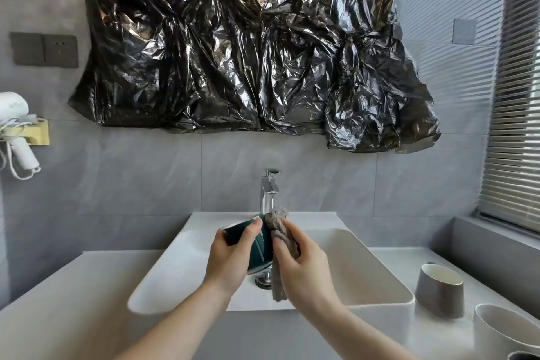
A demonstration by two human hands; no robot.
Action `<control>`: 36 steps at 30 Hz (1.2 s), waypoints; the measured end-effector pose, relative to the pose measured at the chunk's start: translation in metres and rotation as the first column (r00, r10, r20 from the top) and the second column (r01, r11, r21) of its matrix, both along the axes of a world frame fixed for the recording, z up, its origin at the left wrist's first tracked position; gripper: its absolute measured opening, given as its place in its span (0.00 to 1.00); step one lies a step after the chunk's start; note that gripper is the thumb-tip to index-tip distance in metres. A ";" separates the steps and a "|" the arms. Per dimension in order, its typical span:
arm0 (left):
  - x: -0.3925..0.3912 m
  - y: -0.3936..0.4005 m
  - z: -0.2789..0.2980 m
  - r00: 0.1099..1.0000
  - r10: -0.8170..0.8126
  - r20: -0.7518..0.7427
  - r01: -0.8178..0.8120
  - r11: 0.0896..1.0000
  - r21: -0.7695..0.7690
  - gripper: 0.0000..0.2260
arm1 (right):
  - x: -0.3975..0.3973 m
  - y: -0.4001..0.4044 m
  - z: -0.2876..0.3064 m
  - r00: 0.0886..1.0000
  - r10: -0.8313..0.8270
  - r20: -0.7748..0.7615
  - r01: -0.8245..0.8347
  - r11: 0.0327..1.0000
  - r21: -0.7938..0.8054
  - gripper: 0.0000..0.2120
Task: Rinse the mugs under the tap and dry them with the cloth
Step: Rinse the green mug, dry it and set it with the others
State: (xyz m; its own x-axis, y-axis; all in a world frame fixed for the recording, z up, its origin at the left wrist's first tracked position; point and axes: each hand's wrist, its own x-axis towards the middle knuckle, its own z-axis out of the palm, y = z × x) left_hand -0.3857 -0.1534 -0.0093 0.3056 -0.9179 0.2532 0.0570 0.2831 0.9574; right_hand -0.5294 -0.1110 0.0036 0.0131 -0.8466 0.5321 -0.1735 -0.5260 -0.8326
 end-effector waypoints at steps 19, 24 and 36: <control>0.008 -0.030 -0.008 0.997 0.063 0.041 -0.064 0.998 0.028 0.33 | 0.012 -0.042 -0.029 0.962 -0.095 -0.257 0.054 0.986 -0.160 0.06; 0.002 -0.026 -0.009 0.996 0.045 0.072 -0.045 0.999 -0.007 0.32 | 0.008 -0.056 -0.022 0.986 -0.133 -0.100 0.131 0.991 -0.024 0.03; 0.009 -0.024 -0.004 0.959 -0.281 -0.038 0.279 0.959 -0.049 0.28 | 0.004 -0.050 -0.019 0.981 0.054 0.184 -0.076 0.991 0.114 0.05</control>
